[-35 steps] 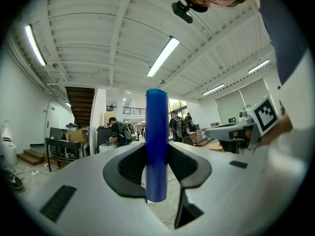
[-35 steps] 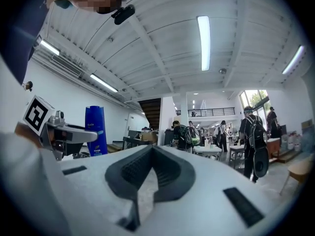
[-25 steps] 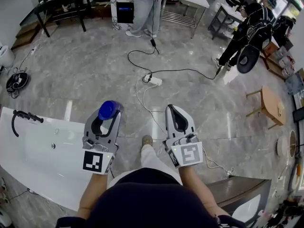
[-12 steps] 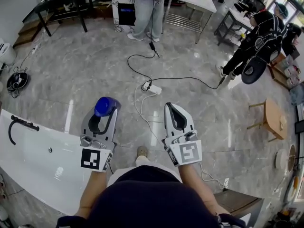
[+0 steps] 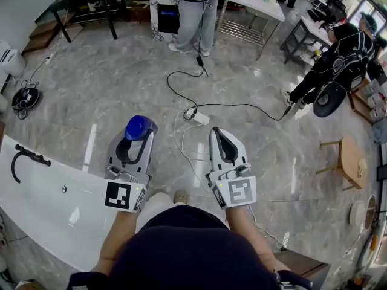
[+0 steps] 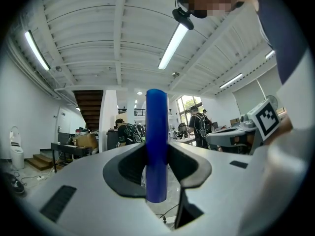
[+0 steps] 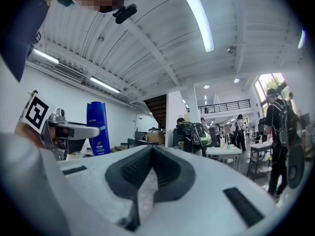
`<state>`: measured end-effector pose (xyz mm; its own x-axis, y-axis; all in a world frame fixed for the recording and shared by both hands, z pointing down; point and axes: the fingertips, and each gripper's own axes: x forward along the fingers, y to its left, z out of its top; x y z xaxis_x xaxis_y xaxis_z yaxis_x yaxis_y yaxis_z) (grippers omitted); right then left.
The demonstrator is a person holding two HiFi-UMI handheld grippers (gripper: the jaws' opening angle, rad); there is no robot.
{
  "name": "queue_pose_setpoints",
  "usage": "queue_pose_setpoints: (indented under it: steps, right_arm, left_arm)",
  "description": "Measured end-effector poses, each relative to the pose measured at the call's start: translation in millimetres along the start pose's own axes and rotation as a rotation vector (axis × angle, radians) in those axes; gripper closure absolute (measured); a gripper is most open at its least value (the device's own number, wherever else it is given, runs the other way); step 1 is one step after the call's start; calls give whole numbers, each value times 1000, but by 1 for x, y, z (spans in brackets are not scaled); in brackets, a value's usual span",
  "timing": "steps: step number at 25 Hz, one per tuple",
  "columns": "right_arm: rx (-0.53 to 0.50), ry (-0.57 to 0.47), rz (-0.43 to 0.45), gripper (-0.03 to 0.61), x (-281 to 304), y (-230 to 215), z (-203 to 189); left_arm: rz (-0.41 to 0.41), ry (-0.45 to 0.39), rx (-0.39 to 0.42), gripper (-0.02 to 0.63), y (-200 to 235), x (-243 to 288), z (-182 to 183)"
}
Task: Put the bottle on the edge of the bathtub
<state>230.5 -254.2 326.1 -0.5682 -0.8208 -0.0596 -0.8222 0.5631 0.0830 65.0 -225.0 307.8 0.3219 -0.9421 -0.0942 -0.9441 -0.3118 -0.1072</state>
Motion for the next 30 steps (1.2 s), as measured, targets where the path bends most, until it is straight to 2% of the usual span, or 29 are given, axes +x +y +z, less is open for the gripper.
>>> queue_pose_setpoints:
  steps: [7,22,26,30]
  right_arm:
    - [-24,-21,-10,578,12,-1,20]
    - [-4,11,-41,578,17,22,9]
    - [-4,14,-33,578,21,22,9]
    - [-4,15,17,578,29,25,5]
  left_arm:
    - [-28,-4,6,474,6,13,10]
    - [-77,-10,7,474,26,2,10]
    - [-65,-3,6,474,29,3,10]
    - [-26,-8,8,474,31,1,8]
